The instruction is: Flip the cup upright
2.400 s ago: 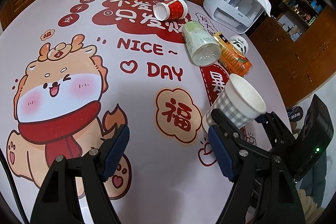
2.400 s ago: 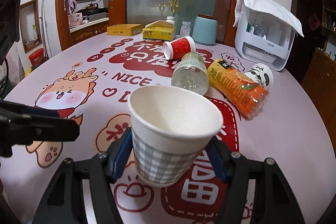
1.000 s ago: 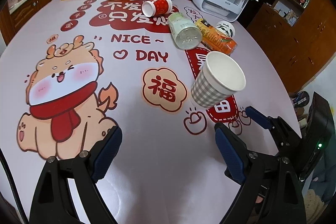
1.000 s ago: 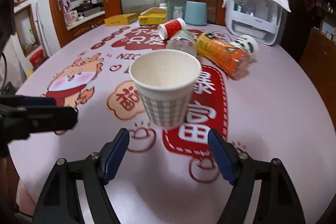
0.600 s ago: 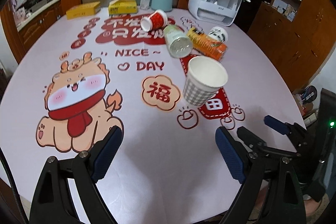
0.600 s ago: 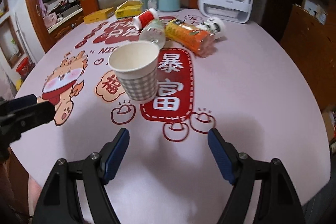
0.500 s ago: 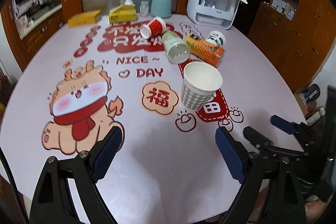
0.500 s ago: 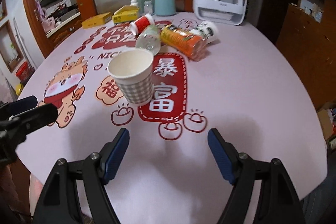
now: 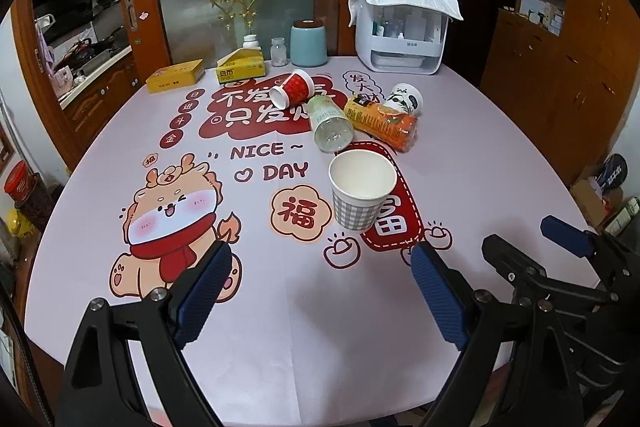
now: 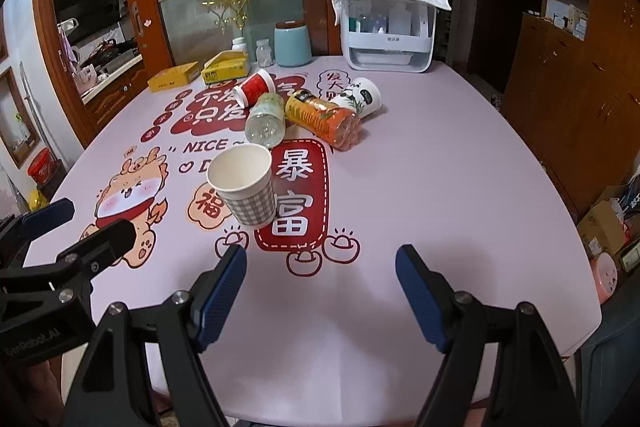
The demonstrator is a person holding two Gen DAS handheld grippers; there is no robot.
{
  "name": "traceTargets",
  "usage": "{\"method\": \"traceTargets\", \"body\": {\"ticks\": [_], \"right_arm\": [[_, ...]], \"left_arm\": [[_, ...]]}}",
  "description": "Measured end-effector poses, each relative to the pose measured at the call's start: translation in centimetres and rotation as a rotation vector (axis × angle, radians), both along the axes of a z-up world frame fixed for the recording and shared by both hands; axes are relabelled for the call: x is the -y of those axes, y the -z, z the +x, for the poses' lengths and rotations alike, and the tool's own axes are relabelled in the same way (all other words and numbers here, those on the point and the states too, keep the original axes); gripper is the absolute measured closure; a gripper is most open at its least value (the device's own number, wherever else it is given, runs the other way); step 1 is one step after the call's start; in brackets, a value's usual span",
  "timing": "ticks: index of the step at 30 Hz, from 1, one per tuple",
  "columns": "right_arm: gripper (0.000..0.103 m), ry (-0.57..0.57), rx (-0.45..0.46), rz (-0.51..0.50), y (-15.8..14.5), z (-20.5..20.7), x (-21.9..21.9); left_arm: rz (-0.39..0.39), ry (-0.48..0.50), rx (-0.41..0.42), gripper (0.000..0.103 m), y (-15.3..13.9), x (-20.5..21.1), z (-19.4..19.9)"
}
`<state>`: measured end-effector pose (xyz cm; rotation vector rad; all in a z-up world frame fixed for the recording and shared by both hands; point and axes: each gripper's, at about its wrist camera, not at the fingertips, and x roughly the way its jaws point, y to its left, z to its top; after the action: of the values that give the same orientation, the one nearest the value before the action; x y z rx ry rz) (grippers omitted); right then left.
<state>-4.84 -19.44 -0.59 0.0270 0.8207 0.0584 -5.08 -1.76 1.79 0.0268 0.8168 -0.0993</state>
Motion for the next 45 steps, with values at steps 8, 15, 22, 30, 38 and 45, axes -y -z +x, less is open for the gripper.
{"method": "traceTargets", "body": {"ticks": [8, 15, 22, 30, 38, 45], "right_arm": [[0.026, 0.017, 0.025, 0.003, -1.3, -0.3, 0.4], [0.026, -0.001, 0.027, 0.017, -1.8, -0.2, 0.2], [0.026, -0.003, 0.026, 0.016, -1.9, -0.1, 0.1], [0.026, -0.008, 0.025, 0.020, -1.9, 0.1, -0.3], [0.026, -0.009, 0.026, 0.020, -1.9, 0.1, -0.2], [0.026, -0.010, 0.025, 0.020, -1.9, 0.2, -0.4]], "left_arm": [[0.018, -0.037, -0.006, 0.012, 0.1, 0.2, 0.0], [0.016, -0.054, -0.021, 0.012, 0.3, 0.0, 0.3], [0.014, -0.061, -0.020, 0.012, 0.3, -0.1, 0.4], [0.011, -0.064, -0.022, 0.012, 0.3, -0.3, 0.5], [0.011, -0.062, -0.021, 0.012, 0.3, -0.3, 0.5], [0.010, -0.062, -0.022, 0.012, 0.3, -0.4, 0.4]]}}
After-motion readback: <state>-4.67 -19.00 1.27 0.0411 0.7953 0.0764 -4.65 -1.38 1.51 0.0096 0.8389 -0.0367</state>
